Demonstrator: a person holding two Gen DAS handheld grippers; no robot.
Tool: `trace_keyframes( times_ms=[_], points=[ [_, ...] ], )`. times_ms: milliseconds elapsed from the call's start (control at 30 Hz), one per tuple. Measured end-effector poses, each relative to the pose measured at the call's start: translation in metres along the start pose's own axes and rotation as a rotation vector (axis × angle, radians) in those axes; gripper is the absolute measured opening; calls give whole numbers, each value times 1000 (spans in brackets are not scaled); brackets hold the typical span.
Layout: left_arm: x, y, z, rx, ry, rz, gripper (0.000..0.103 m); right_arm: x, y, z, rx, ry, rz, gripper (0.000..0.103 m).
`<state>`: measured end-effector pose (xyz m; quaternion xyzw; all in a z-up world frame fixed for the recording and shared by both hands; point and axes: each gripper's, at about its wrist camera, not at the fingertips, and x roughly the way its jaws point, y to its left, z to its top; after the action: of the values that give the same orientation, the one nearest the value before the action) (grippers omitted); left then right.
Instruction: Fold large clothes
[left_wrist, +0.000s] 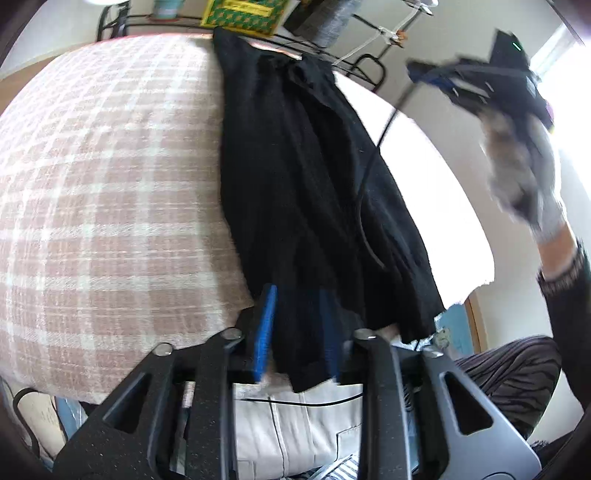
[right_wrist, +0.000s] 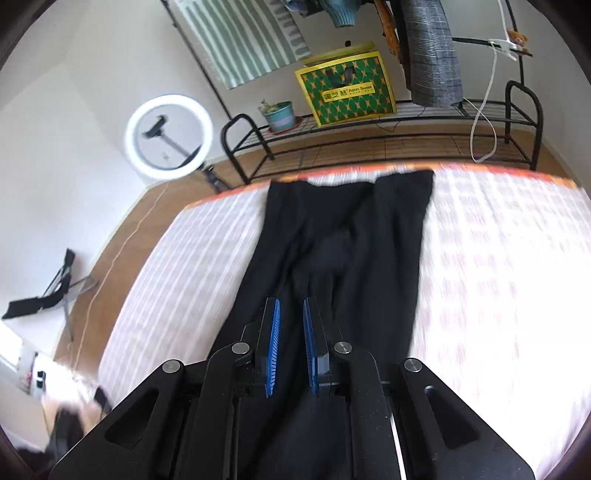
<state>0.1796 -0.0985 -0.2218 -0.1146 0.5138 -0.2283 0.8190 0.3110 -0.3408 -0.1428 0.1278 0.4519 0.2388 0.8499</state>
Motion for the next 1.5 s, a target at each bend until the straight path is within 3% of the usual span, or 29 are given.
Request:
trace_keyframes(
  times_ms=[33,167,300,400,500,567,600,733,867,900,967,1033,1133,1200,1267,1333,1367,1433,1500],
  points=[
    [0,-5,-2,21,-3,2,38,-17,3,-19,-1,10,4,12],
    [11,-35,-8,153,11,41,39,-60,3,-70,11,25,19,15],
    [28,-53,-12,223,44,68,39,-98,-3,-95,35,-7,42,15],
    [47,-63,-18,278,75,101,39,-129,-7,-102,35,-81,39,15],
    [52,-69,-21,328,59,116,32,-151,-15,-113,70,-133,70,29],
    [52,-65,-15,257,73,-4,16,-150,-20,-118,75,-129,64,31],
    [56,-63,-12,239,86,-32,16,-147,-22,-121,73,-117,56,31],
    [62,-73,-14,311,61,-15,16,-117,-18,-138,44,-14,8,31],
    [56,-76,-11,279,43,7,16,-97,-3,-160,-31,67,-34,31],
    [54,-79,-12,280,33,30,19,-96,0,-164,-45,73,-40,31],
    [52,-88,-20,295,26,60,48,-88,9,-172,-96,89,-99,32],
    [62,-92,-24,351,13,100,49,-79,15,-179,-126,114,-126,32],
    [71,-101,-33,482,-21,211,26,-69,21,-188,-143,150,-113,32],
    [70,-101,-33,497,-22,195,15,-62,29,-194,-177,166,-125,32],
    [56,-90,-23,378,-9,86,1,-55,33,-199,-193,184,-133,32],
    [34,-84,-15,252,-44,-89,0,-52,33,-202,-186,199,-136,32],
    [25,-93,-15,288,-85,-83,0,-53,32,-202,-183,201,-135,32],
    [32,-107,-20,412,-94,9,0,-53,30,-200,-180,200,-136,32],
    [53,-104,-26,407,8,15,0,-49,28,-200,-174,207,-137,32]
  ],
)
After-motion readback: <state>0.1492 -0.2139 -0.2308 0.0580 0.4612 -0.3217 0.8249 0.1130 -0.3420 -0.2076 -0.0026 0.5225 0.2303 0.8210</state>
